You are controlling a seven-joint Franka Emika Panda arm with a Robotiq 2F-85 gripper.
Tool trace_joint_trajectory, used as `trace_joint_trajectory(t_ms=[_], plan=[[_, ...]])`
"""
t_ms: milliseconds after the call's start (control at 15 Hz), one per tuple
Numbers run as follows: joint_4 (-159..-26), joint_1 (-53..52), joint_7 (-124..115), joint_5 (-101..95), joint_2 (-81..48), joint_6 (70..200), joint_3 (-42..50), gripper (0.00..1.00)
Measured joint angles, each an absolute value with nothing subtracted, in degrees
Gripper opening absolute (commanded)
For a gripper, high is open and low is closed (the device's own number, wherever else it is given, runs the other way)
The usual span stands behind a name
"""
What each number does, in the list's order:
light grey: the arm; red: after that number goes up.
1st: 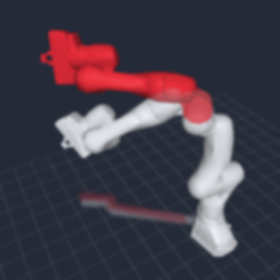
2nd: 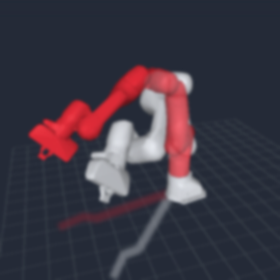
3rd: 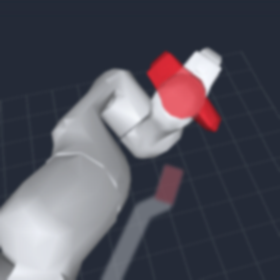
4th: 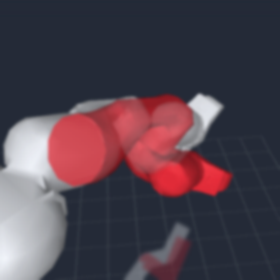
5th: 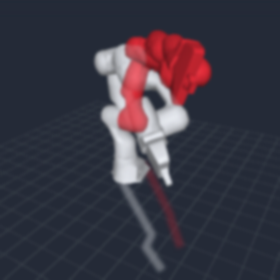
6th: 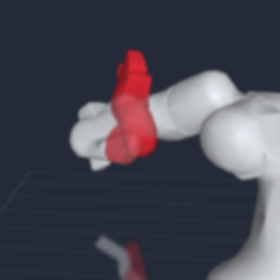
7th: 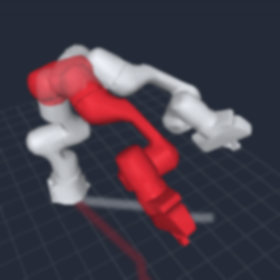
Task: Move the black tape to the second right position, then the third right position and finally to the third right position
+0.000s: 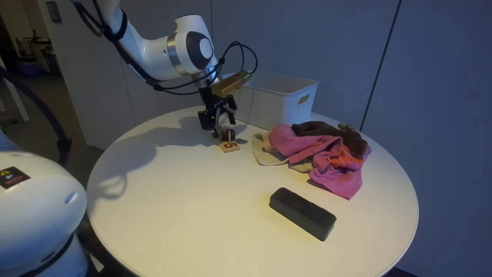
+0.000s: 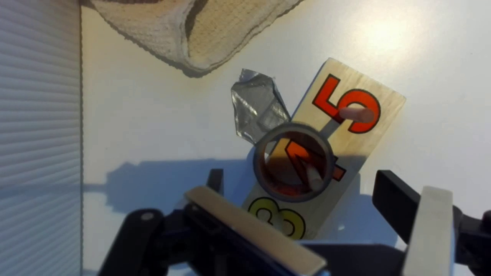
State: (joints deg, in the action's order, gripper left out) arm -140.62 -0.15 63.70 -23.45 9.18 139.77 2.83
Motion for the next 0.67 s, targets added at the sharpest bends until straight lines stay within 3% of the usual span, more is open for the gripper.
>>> trace_joint_trajectory(t_ms=[467, 533, 667], plan=[[-138.4, -0.1, 63.8, -17.8, 6.8, 138.7, 3.8, 0.99], [-138.1, 0.0, 63.8, -17.1, 6.5, 138.6, 3.8, 0.82], [-137.6, 0.3, 63.8, -16.4, 5.9, 138.5, 4.0, 0.70]])
